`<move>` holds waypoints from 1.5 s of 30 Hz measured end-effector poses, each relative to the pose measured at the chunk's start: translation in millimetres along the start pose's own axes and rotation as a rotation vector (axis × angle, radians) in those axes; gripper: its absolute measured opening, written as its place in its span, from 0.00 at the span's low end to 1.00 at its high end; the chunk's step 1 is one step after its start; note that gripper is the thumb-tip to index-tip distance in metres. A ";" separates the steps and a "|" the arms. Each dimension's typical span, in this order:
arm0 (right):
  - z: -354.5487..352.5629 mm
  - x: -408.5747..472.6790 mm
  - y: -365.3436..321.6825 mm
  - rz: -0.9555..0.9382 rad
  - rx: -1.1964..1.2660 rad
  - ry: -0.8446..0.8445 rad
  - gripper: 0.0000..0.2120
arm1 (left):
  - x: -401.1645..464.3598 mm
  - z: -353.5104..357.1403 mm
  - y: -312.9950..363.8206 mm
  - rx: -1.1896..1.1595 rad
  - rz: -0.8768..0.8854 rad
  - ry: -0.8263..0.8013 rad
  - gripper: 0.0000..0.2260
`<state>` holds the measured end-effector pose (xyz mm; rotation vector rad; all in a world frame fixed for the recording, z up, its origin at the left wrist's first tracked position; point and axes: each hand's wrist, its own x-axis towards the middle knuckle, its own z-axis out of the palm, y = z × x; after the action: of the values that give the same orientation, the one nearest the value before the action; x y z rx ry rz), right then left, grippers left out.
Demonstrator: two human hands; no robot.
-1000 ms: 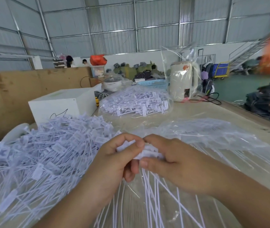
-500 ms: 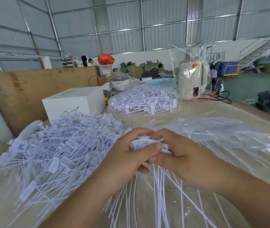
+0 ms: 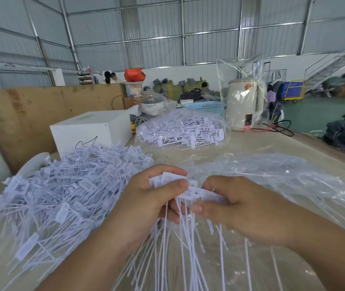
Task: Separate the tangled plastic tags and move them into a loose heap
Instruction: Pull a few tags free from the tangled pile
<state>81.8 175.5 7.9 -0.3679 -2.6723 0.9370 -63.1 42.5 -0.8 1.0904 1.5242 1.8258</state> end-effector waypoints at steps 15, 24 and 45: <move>1.5 3.3 -9.6 -0.023 0.238 0.538 0.15 | -6.3 8.0 9.3 -0.341 0.091 0.236 0.08; -4.3 -8.1 -8.7 -0.114 -0.106 0.079 0.20 | -8.2 14.4 -1.4 -0.095 0.072 0.074 0.07; -4.7 -2.3 -4.7 -0.052 0.025 0.192 0.19 | 0.3 10.7 -8.0 -0.117 0.082 0.131 0.07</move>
<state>84.9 173.9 13.9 -0.3611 -2.4826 0.8717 -55.1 50.5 -8.0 1.0097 1.4426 2.0510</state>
